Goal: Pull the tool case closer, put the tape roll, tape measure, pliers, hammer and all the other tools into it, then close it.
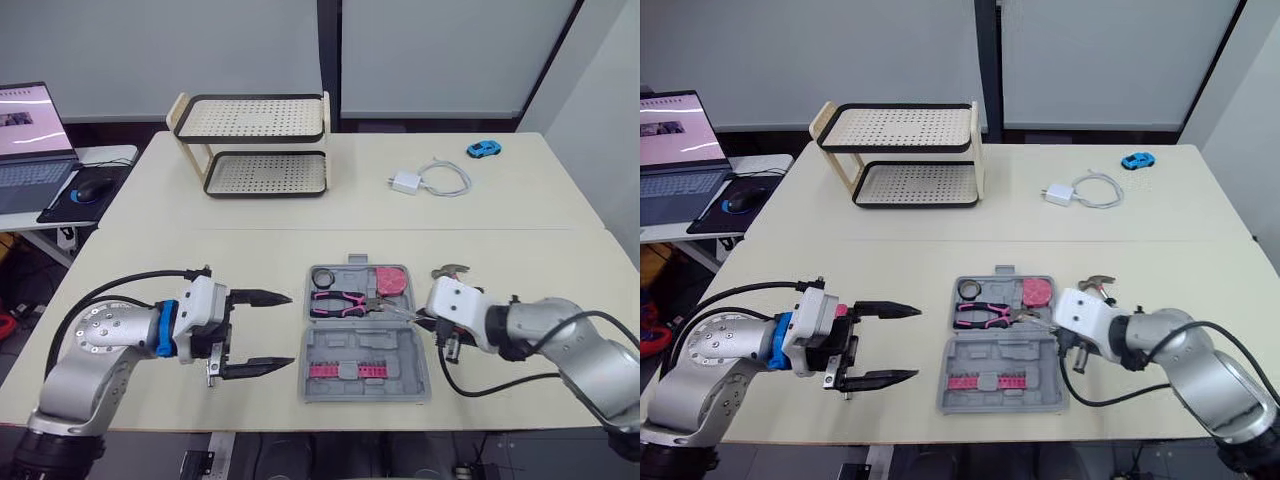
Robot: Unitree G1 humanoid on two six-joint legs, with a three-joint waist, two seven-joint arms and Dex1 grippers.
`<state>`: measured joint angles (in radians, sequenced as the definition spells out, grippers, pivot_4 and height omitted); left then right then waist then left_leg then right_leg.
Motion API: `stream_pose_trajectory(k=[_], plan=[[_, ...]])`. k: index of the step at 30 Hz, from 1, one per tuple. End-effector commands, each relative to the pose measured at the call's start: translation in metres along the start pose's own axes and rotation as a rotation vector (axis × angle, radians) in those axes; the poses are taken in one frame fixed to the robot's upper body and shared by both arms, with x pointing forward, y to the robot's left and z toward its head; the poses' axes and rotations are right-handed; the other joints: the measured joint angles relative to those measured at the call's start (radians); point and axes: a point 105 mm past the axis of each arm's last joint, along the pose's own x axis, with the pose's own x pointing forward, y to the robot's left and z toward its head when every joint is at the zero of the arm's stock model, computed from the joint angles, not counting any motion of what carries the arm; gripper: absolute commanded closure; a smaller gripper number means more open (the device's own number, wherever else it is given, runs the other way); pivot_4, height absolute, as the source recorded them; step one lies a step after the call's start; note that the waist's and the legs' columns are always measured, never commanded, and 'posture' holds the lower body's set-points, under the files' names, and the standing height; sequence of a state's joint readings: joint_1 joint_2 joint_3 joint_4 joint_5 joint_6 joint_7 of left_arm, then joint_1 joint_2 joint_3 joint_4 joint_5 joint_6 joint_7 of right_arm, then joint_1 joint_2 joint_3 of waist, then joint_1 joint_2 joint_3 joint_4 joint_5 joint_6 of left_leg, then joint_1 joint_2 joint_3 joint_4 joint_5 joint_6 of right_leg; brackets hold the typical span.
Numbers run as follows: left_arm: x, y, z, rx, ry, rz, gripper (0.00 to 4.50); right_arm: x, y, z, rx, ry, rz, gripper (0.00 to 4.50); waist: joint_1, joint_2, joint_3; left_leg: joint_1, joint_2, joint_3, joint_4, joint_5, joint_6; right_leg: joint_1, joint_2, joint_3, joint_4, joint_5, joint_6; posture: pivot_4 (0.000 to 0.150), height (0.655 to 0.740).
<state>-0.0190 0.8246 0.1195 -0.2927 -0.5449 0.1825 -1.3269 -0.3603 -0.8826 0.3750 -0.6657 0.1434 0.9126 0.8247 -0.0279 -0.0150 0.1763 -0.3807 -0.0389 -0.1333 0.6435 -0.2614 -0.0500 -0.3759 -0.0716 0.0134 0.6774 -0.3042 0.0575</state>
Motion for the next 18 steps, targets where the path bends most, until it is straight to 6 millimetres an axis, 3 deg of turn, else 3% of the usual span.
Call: stream_pose_trajectory(k=[1, 7, 18], plan=[[-0.011, -0.001, -0.001, 0.035, 0.022, 0.008, 0.00, 0.011, 0.013, 0.019, -0.056, 0.012, 0.063, 4.34, -0.002, 0.000, 0.000, 0.000, 0.000, 0.000, 0.000, 0.000, 0.000, 0.000, 0.000, 0.000, 0.000, 0.000, 0.000, 0.150, 0.7400], [-0.018, -0.005, -0.005, 0.025, 0.042, 0.015, 0.00, 0.035, 0.032, 0.045, -0.089, -0.019, 0.102, 4.34, -0.002, 0.000, 0.000, -0.003, 0.001, -0.002, -0.001, 0.000, 0.000, -0.005, 0.000, 0.001, 0.001, 0.000, 0.000, 0.150, 0.7400], [-0.020, -0.004, -0.007, 0.007, 0.051, 0.017, 0.00, 0.063, 0.038, 0.051, -0.154, 0.064, 0.143, 4.34, -0.005, 0.000, 0.000, -0.003, 0.000, -0.001, -0.001, 0.000, 0.000, -0.008, 0.000, 0.002, 0.003, 0.000, 0.000, 0.150, 0.7400]])
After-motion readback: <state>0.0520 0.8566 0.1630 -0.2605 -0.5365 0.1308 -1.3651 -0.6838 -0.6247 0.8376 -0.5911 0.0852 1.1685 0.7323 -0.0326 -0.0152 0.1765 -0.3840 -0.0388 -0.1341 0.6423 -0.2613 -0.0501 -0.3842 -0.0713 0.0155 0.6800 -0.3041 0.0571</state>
